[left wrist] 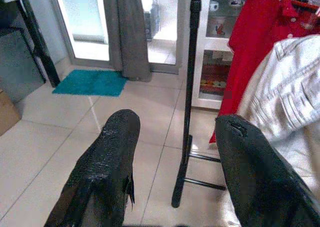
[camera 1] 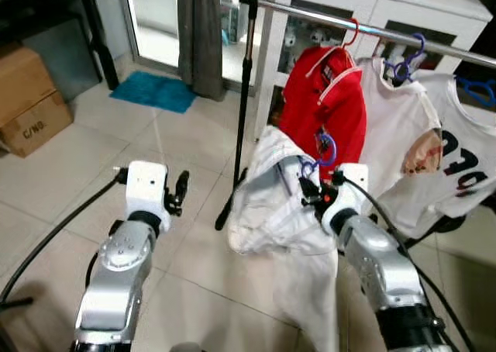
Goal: Hang hanger
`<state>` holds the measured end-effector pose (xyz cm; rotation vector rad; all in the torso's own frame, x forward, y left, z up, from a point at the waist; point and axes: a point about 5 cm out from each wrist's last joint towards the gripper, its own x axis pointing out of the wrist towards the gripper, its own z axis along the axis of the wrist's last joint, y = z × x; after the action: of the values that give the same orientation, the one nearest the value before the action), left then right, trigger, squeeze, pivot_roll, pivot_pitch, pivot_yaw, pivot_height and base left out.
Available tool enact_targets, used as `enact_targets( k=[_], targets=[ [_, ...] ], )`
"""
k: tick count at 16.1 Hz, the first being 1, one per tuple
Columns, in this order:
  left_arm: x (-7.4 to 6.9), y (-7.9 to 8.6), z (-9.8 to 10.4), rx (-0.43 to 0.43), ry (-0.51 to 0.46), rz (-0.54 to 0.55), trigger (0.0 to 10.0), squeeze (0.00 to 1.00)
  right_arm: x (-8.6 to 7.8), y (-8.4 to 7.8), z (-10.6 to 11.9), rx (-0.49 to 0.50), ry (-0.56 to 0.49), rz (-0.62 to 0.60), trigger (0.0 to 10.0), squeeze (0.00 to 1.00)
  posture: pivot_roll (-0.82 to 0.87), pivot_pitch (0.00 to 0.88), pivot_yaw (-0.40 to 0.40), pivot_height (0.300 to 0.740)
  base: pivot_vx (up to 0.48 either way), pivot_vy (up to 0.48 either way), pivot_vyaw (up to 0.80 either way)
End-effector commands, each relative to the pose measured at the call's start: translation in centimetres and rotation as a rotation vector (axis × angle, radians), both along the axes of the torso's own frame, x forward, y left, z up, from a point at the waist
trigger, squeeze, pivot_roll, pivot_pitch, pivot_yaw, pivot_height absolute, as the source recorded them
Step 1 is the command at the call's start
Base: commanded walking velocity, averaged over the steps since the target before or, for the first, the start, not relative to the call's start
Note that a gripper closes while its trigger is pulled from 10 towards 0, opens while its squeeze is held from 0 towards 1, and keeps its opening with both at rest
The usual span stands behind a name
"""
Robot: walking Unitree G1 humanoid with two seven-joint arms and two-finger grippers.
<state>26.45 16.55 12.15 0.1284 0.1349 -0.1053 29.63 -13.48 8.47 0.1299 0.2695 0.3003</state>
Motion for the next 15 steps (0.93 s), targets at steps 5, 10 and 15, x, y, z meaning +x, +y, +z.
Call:
enact_targets(
  k=[5,10,15],
  targets=[
    [-0.03,-1.15,0.17,-0.015,-0.005,-0.040,10.0,0.00,0.50,-1.34,1.19,-0.013,-0.064,-0.040,10.0,0.00,0.12,0.037,-0.079,0.740,0.313,0.000,0.00],
    [-0.22,-1.04,0.11,-0.009,-0.004,-0.038,10.0,0.00,0.45,-1.07,1.06,-0.016,-0.062,-0.025,10.0,0.00,0.13,0.033,-0.081,0.740,0.313,0.000,0.00],
    [-0.30,-1.02,0.07,-0.002,-0.004,-0.043,10.0,0.00,0.48,-0.80,0.89,-0.018,-0.061,-0.013,10.0,0.00,0.13,0.023,-0.081,0.740,0.315,0.000,0.00]
  ],
)
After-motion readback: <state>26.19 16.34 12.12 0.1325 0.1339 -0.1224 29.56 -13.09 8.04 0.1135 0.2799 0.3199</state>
